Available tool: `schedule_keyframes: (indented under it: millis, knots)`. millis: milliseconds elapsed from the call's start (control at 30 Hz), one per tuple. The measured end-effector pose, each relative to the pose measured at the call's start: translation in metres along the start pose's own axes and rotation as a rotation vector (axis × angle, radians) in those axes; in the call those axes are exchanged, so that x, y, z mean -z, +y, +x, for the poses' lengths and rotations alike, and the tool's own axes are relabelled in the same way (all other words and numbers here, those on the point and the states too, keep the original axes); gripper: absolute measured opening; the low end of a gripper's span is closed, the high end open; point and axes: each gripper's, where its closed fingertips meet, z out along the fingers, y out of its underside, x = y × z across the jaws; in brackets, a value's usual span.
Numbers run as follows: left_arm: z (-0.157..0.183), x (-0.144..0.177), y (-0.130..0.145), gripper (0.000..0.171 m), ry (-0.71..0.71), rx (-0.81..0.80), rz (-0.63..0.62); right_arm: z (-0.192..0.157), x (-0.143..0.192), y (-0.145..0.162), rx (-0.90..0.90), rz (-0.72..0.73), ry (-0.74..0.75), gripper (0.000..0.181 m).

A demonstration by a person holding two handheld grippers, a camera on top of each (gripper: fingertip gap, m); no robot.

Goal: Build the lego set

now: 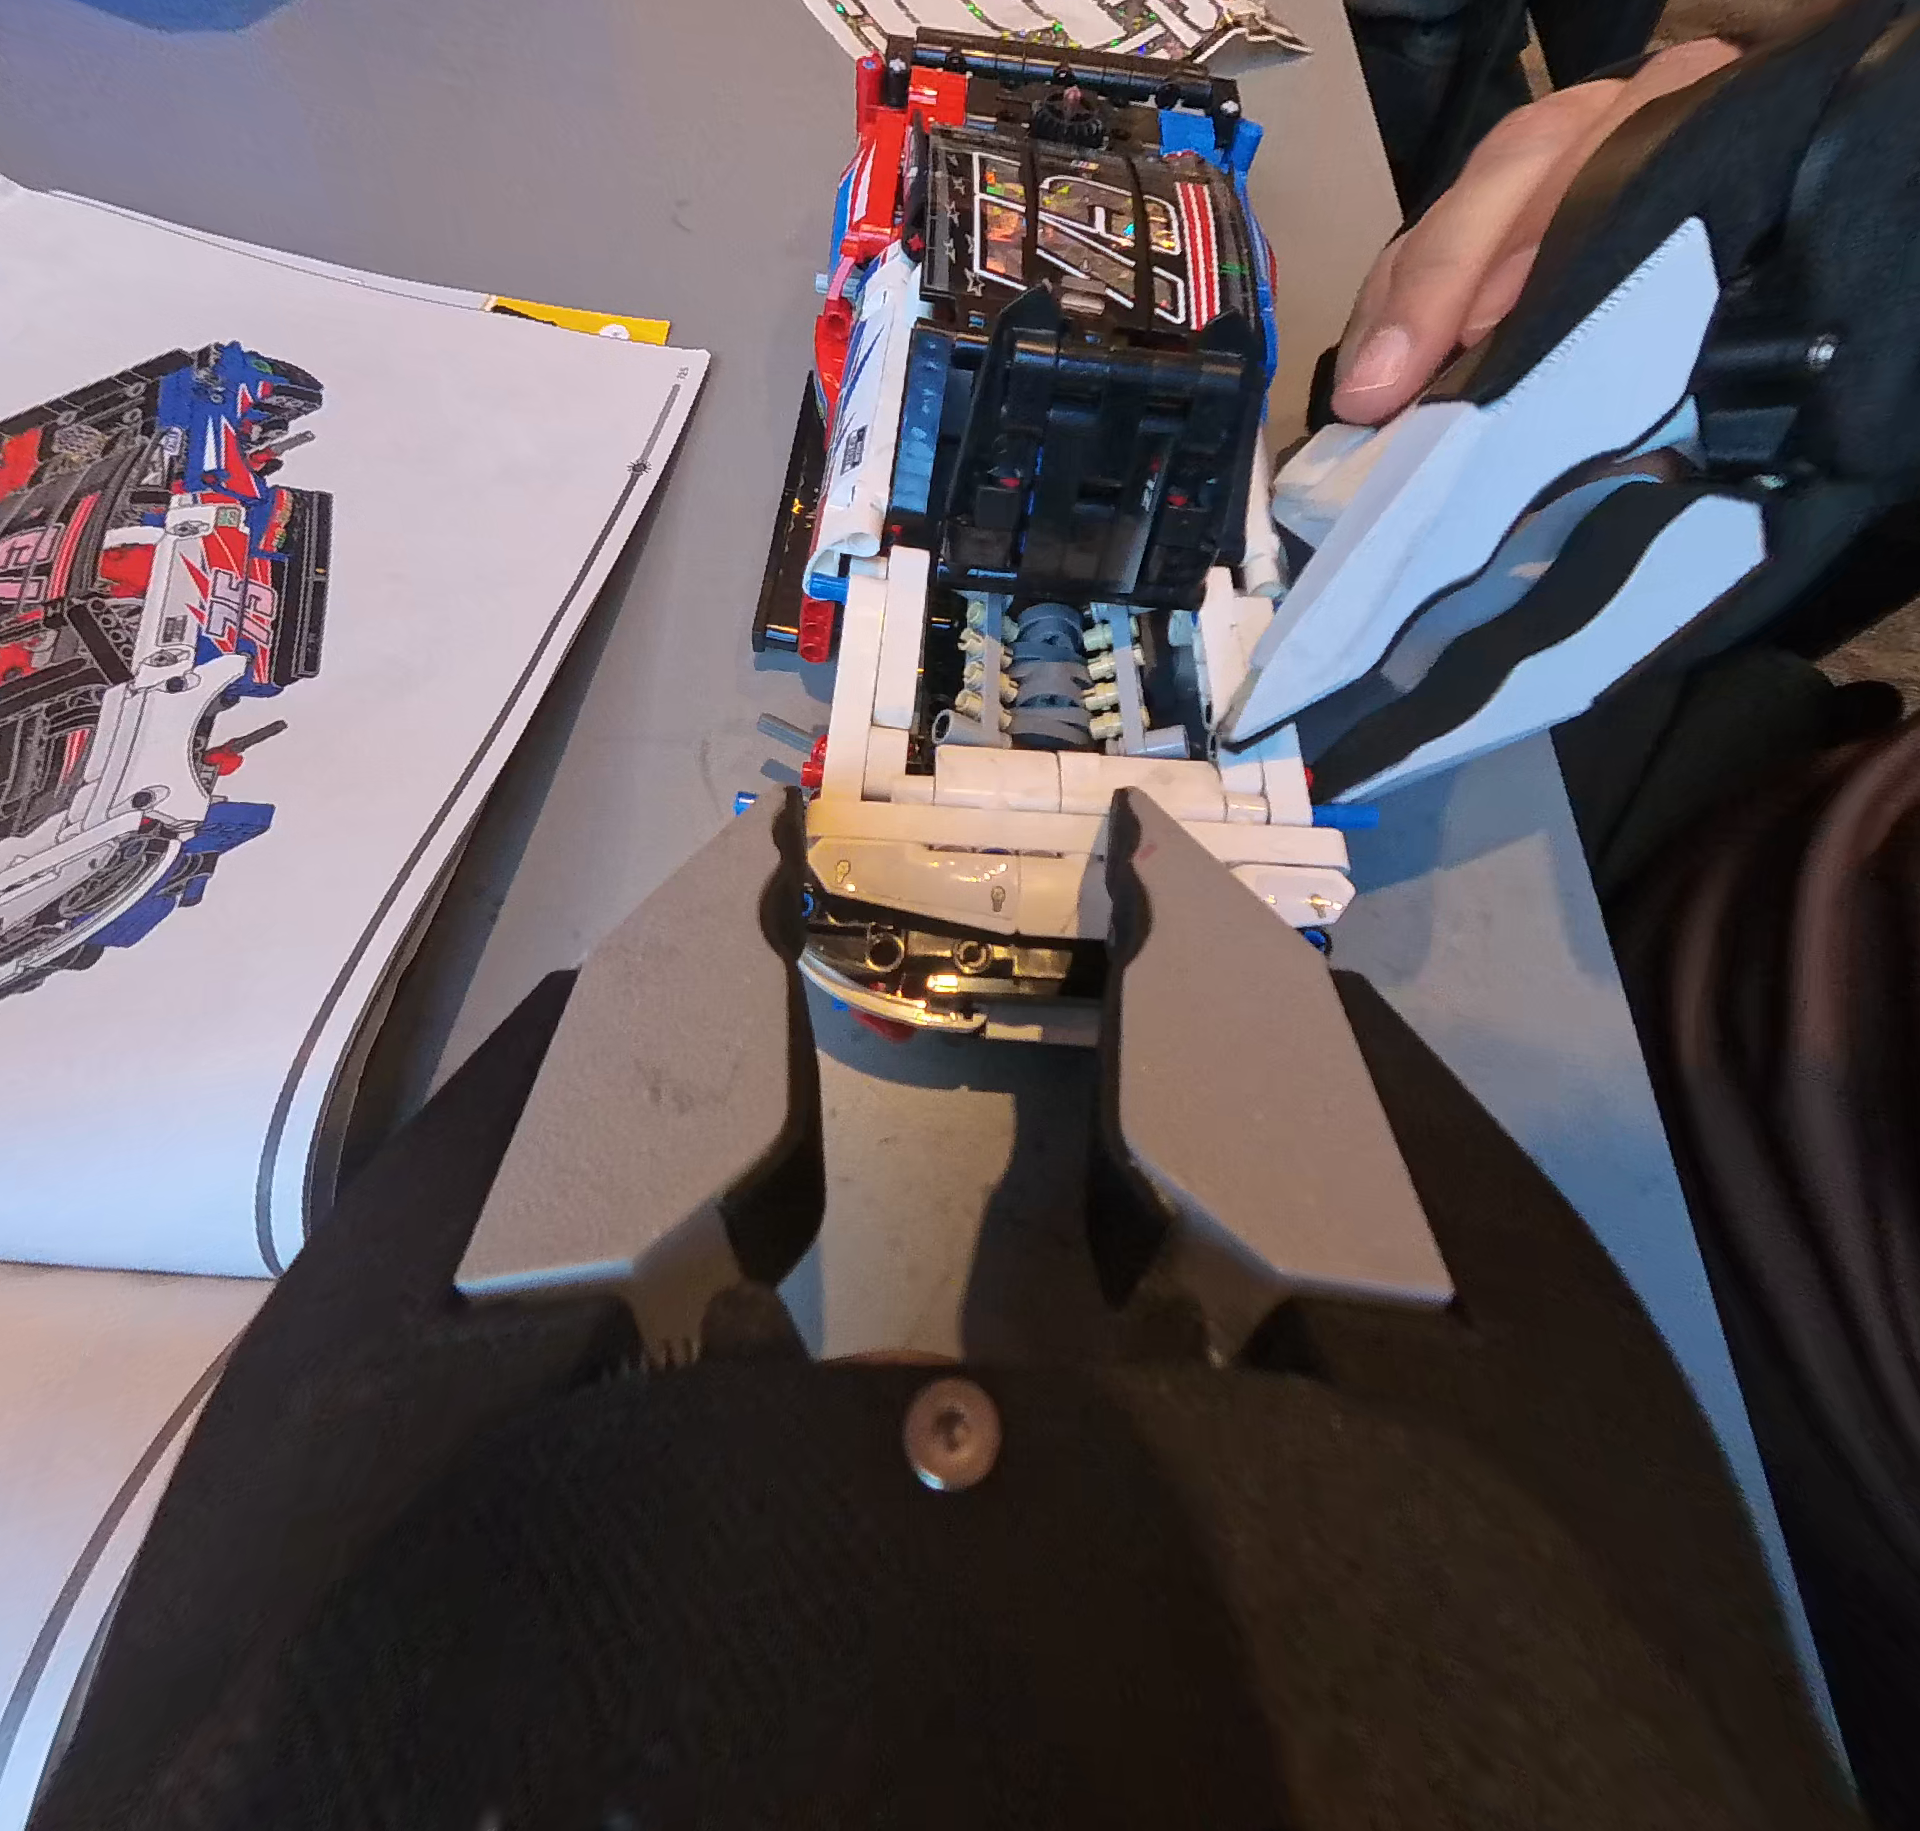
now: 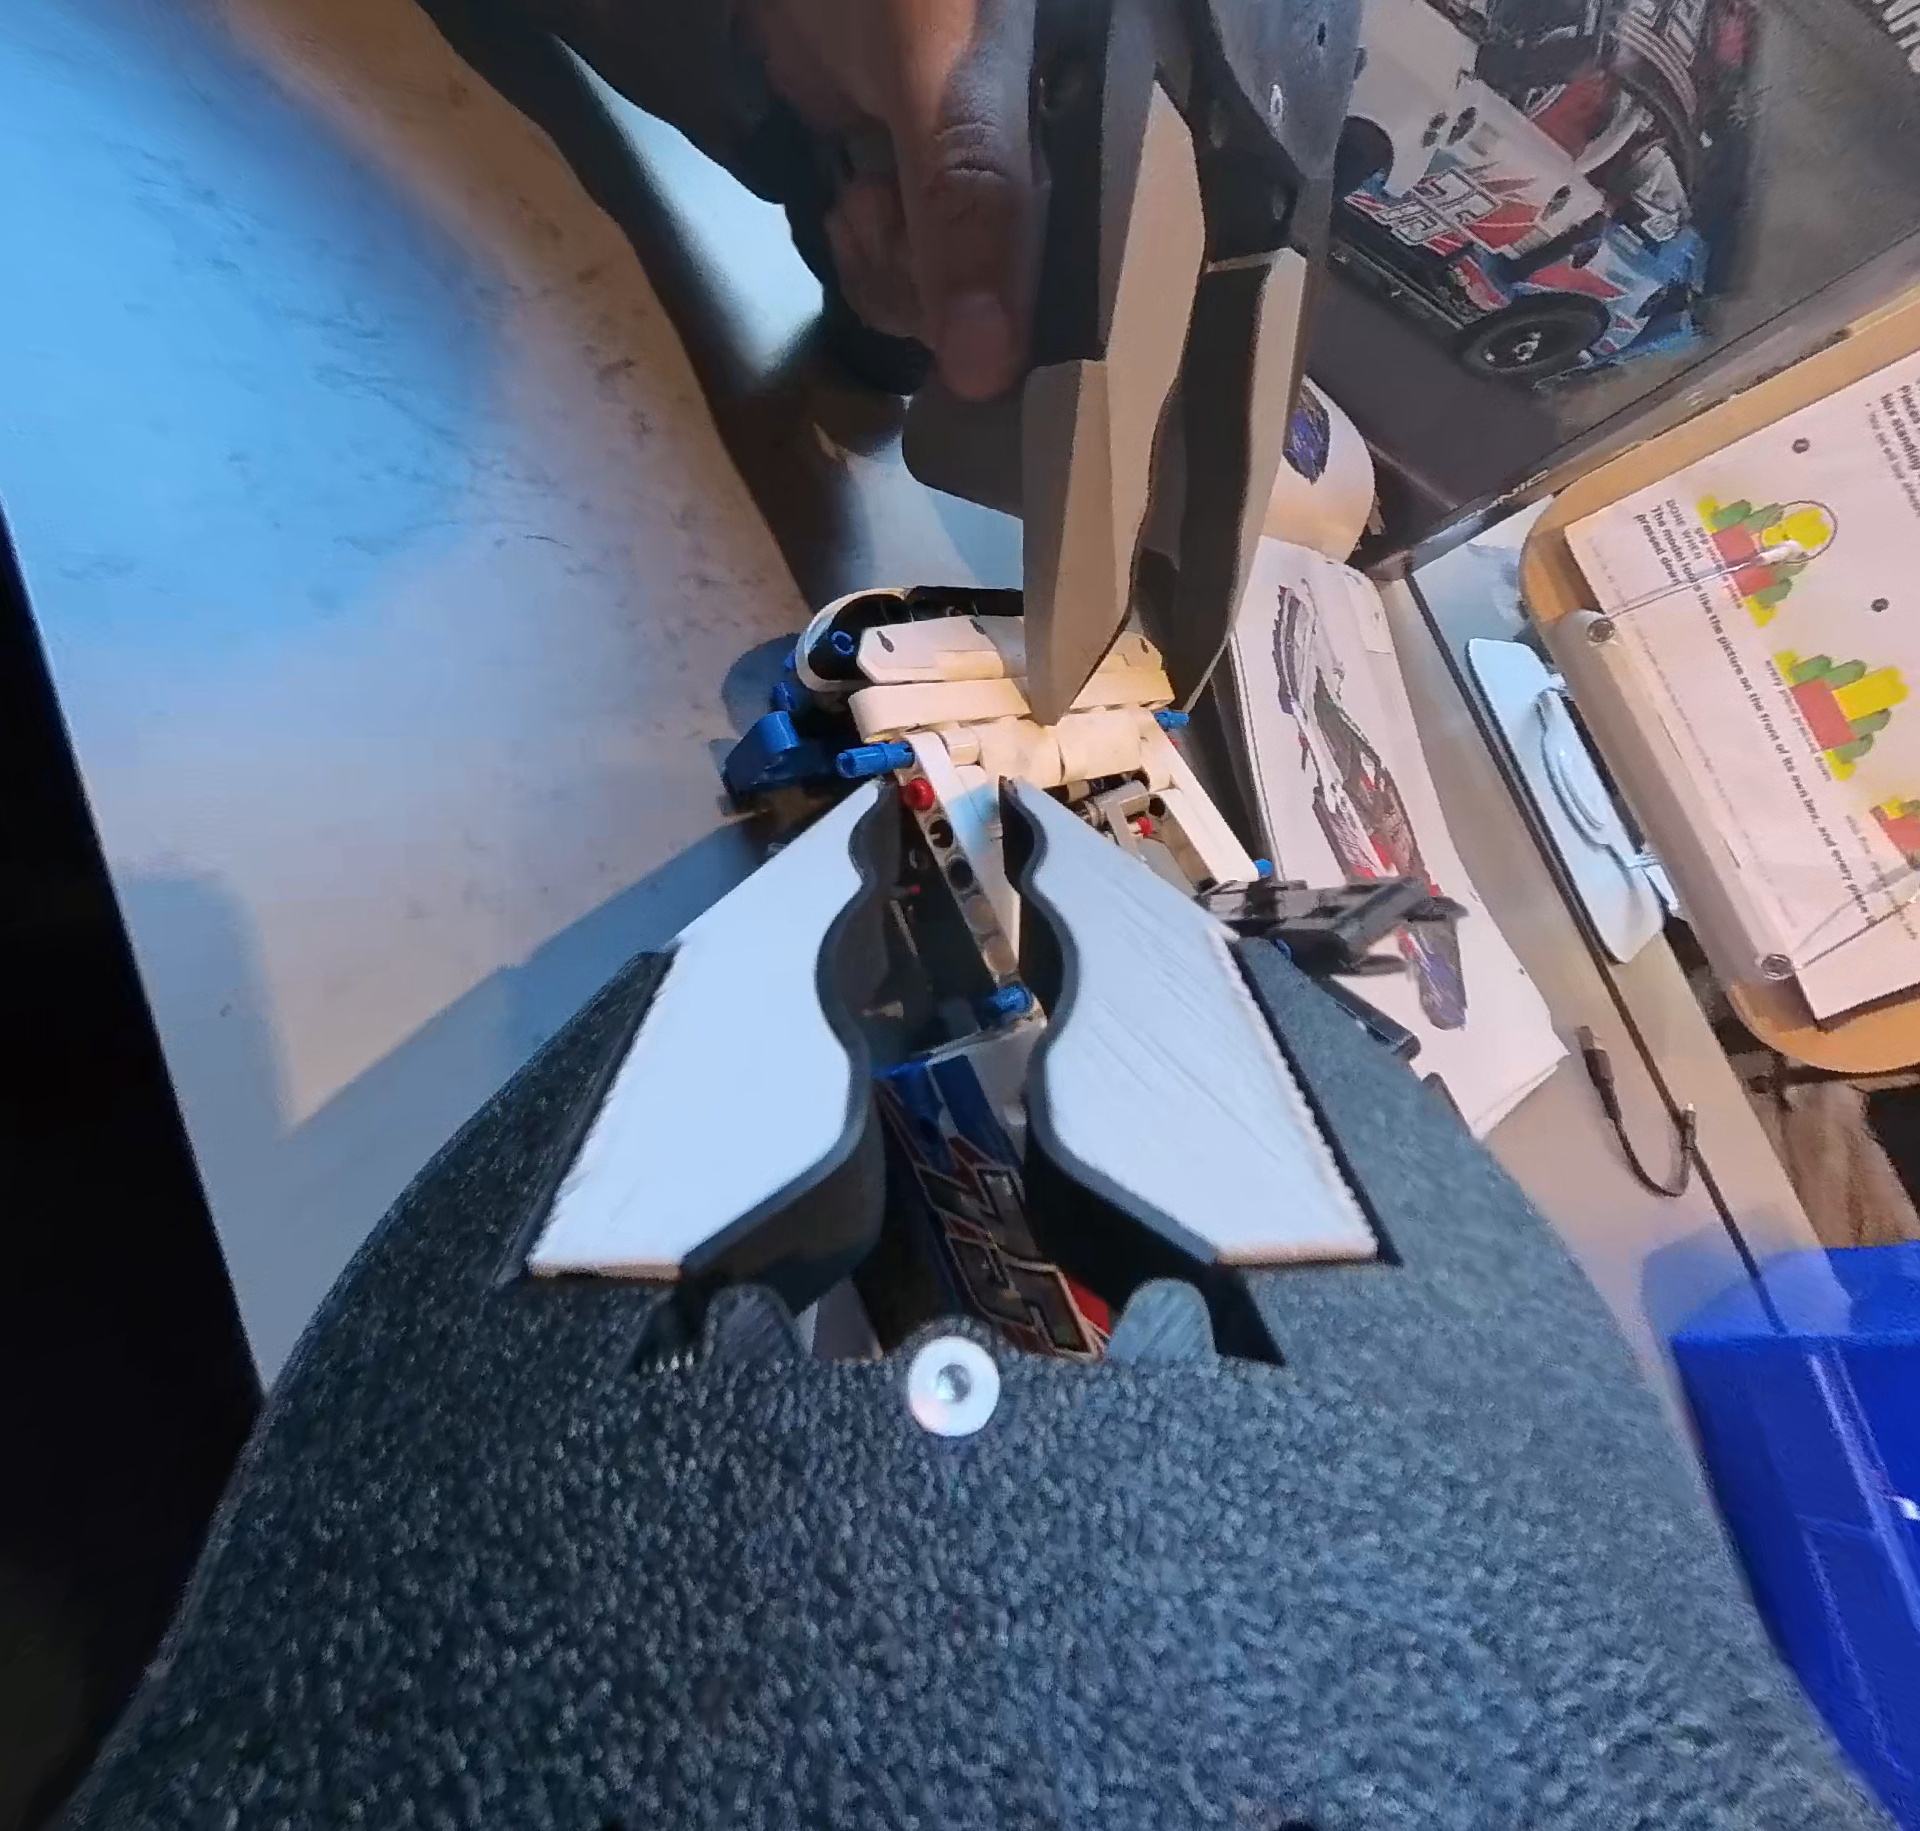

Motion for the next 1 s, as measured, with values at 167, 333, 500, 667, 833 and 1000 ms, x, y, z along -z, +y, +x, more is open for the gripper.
schedule_keyframes:
  millis: [167,333,500,667,833,1000]
  knots:
    - [0.000,0.000,0.000,0.055,0.002,0.005,0.000,-0.001,0.003,-0.001,-0.043,0.026,-0.054,0.021]
    - [-0.001,0.000,0.000,0.055,0.002,0.006,0.001,-0.006,0.010,0.001,-0.025,0.030,-0.076,0.053]
    - [-0.001,0.000,0.000,0.055,0.002,0.006,0.001,-0.009,0.009,-0.008,-0.046,0.036,-0.082,0.058]
    - [0.000,0.000,0.000,0.055,0.002,0.004,0.001,-0.001,0.003,-0.005,-0.093,0.026,-0.070,0.043]
    - [0.000,0.000,0.000,0.055,0.003,0.006,0.002,-0.003,0.004,-0.007,-0.134,0.047,-0.109,0.037]
    - [-0.002,0.000,0.000,0.053,-0.002,0.011,0.003,-0.003,0.003,-0.007,-0.143,0.039,-0.125,0.036]
